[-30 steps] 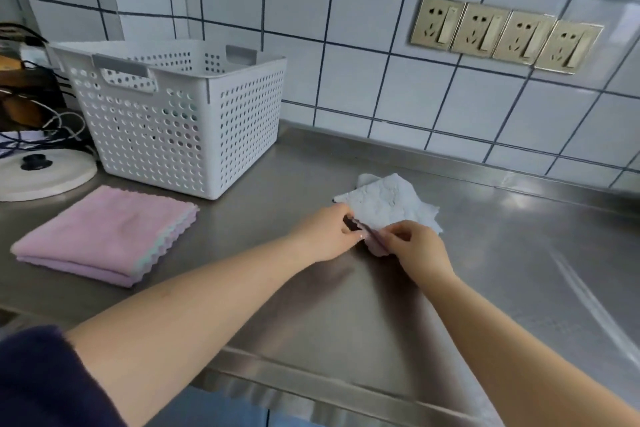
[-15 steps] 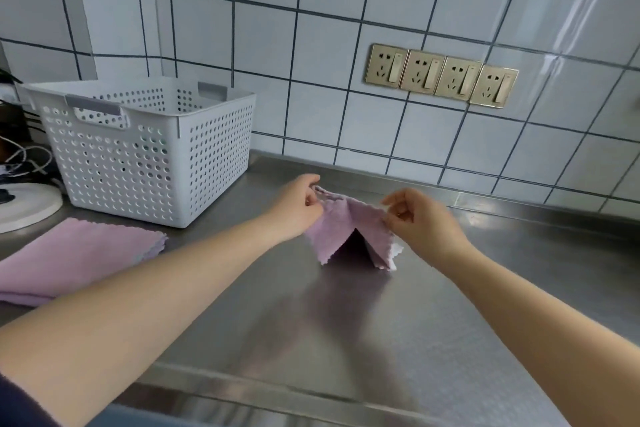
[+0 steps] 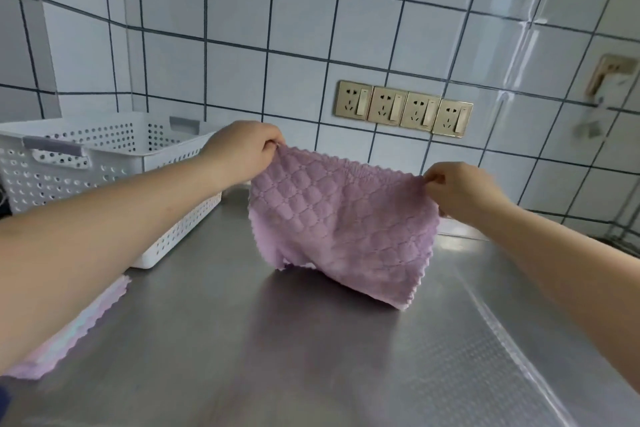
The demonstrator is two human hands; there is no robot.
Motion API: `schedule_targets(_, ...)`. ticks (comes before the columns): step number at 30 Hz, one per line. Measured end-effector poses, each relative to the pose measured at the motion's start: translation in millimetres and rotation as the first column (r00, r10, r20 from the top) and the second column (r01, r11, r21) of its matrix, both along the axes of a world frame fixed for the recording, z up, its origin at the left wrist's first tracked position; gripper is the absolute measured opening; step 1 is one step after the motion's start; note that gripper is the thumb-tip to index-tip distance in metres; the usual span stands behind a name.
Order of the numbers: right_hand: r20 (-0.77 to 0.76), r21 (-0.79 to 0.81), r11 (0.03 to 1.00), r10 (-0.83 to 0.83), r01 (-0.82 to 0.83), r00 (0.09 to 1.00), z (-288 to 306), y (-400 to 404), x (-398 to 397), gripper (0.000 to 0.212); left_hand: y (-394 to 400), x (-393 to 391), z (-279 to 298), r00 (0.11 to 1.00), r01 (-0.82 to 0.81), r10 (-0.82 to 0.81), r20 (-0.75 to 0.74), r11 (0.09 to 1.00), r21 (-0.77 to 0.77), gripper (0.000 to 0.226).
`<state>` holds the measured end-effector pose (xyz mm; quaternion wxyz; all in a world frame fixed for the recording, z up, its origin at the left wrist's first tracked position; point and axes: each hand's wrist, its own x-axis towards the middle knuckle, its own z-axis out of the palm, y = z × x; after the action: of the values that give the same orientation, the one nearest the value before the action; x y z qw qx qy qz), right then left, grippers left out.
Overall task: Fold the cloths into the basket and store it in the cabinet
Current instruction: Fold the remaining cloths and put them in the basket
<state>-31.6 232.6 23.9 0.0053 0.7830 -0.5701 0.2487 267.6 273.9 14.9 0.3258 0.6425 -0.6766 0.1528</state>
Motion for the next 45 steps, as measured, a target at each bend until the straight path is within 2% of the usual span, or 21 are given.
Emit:
schedule_targets(3, 0.362, 0.228, 0.972, -0.027, -0.060, 0.932, 6, -15, 3, 0.027, -12, -4, 9, 0.988, 0.056, -0.056, -0.143, 0.998, -0.008, 0.034)
schedule_targets(5, 0.507, 0.264, 0.959, -0.043, -0.107, 0.861, 5, -25, 7, 0.029, -19, -4, 13, 0.984, 0.055, -0.063, -0.164, 0.997, -0.056, 0.037)
schedule_targets(8, 0.442, 0.057, 0.997, 0.023, -0.053, 0.897, 9, -32, 10, 0.025, -24, 0, 20, 0.987, 0.059, -0.084, -0.135, 0.983, -0.173, 0.036)
schedule_targets(11, 0.391, -0.197, 0.980, 0.110, -0.034, 0.914, 15, -27, 7, 0.026, -18, 5, 26, 0.989, 0.088, -0.117, -0.094, 0.958, -0.273, 0.034)
schedule_targets(13, 0.383, -0.255, 0.965, 0.163, -0.065, 0.909, 12, -20, 4, 0.031, -9, 7, 25, 0.989, 0.110, -0.135, -0.065, 0.948, -0.298, 0.035)
schedule_targets(17, 0.316, -0.233, 0.966, 0.188, -0.116, 0.930, -5, -2, -2, 0.028, 19, 7, 1, 0.988, 0.145, -0.152, -0.005, 0.951, -0.271, 0.035)
schedule_targets(19, 0.190, -0.163, 0.980, 0.148, -0.117, 0.971, -20, 9, -7, 0.022, 34, 8, -21, 0.984, 0.172, -0.161, 0.074, 0.971, -0.167, 0.035)
schedule_targets(21, -0.060, -0.023, 0.993, 0.113, -0.115, 0.992, -44, 24, -13, 0.017, 55, 9, -49, 0.951, 0.174, -0.193, 0.242, 0.980, 0.098, 0.032)
schedule_targets(23, -0.260, 0.124, 0.986, 0.138, -0.108, 0.956, -71, 39, -19, 0.013, 75, 5, -75, 0.887, 0.111, -0.253, 0.387, 0.929, 0.353, 0.037)
schedule_targets(24, -0.309, 0.200, 0.974, 0.168, -0.108, 0.936, -84, 53, -21, 0.013, 90, 4, -90, 0.878, 0.088, -0.282, 0.387, 0.890, 0.448, 0.043)
schedule_targets(27, -0.378, 0.341, 0.936, 0.226, -0.092, 0.898, -113, 72, -29, 0.017, 112, 0, -121, 0.928, 0.191, -0.332, 0.171, 0.815, 0.547, 0.026)
schedule_targets(30, -0.256, 0.423, 0.896, 0.263, -0.137, 0.930, -134, 90, -39, 0.004, 130, -2, -140, 0.947, 0.234, -0.315, 0.056, 0.802, 0.549, 0.018)
schedule_targets(32, -0.152, 0.468, 0.869, 0.256, -0.158, 0.955, -142, 101, -46, 0.013, 140, -4, -148, 0.962, 0.237, -0.274, -0.022, 0.789, 0.567, 0.015)
schedule_targets(35, -0.117, 0.479, 0.863, 0.245, -0.162, 0.962, -145, 112, -52, 0.012, 150, -6, -155, 0.965, 0.251, -0.243, -0.095, 0.763, 0.596, 0.009)
schedule_targets(39, -0.033, 0.488, 0.858, 0.203, -0.162, 0.979, -147, 115, -58, 0.012, 159, -12, -157, 0.943, 0.330, -0.228, -0.243, 0.737, 0.589, 0.018)
schedule_targets(42, 0.027, 0.497, 0.854, 0.158, -0.150, 0.987, -149, 111, -59, 0.013, 158, -14, -156, 0.931, 0.345, -0.200, -0.304, 0.754, 0.560, 0.016)
schedule_targets(45, 0.031, 0.441, 0.891, 0.105, -0.108, 0.994, -156, 98, -59, 0.020, 145, -12, -159, 0.907, 0.340, -0.155, -0.391, 0.817, 0.466, 0.007)
